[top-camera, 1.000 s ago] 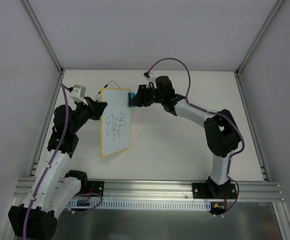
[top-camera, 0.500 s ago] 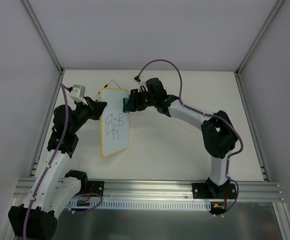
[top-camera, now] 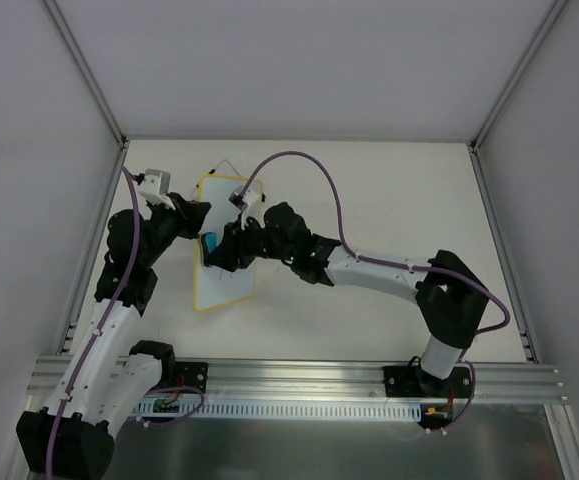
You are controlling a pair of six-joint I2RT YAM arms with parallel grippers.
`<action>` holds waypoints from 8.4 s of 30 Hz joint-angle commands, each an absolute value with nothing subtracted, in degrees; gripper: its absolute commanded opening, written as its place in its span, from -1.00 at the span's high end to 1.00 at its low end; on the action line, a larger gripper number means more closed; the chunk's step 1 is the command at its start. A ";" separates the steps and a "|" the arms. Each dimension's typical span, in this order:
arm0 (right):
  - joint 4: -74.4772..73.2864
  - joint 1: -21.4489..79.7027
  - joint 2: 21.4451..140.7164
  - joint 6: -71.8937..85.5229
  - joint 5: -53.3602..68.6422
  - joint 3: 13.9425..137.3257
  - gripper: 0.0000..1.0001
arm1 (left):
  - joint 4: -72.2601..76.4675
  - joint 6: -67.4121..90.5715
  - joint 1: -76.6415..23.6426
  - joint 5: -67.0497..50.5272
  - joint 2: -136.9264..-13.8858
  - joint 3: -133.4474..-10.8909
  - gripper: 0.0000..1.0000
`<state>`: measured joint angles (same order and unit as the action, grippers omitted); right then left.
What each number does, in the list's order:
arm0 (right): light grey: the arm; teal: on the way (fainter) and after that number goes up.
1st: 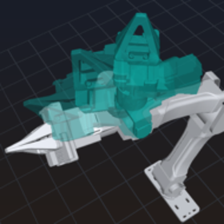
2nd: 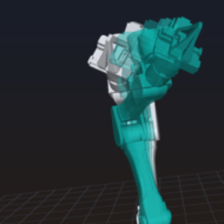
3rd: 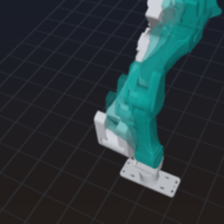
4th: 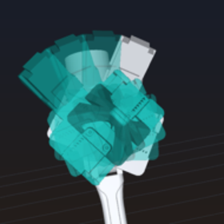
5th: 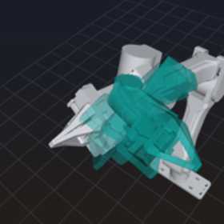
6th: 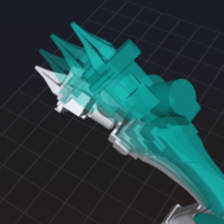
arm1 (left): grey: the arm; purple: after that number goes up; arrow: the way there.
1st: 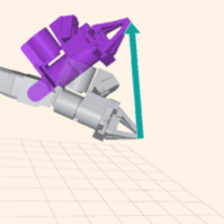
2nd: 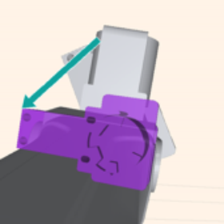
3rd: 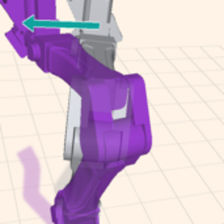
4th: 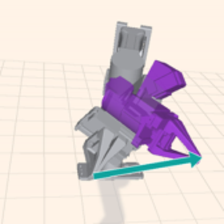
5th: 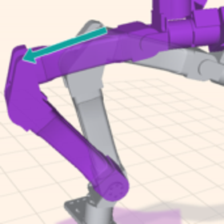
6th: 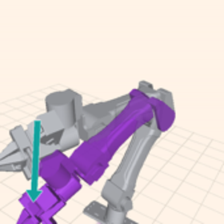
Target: Erase the whiteboard
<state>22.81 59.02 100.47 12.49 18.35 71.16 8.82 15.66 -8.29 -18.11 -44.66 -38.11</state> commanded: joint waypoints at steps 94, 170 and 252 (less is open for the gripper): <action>37.44 65.65 104.33 13.18 11.78 74.79 0.99 | 6.94 14.76 -14.15 -8.79 -62.14 -42.19 1.00; 49.13 66.01 106.61 24.96 8.10 61.09 0.99 | 6.50 14.85 -14.24 -8.70 -62.84 -42.45 1.00; 39.46 70.57 108.37 37.61 1.49 61.17 0.99 | 6.77 17.31 -14.41 -7.47 -61.00 -41.75 1.00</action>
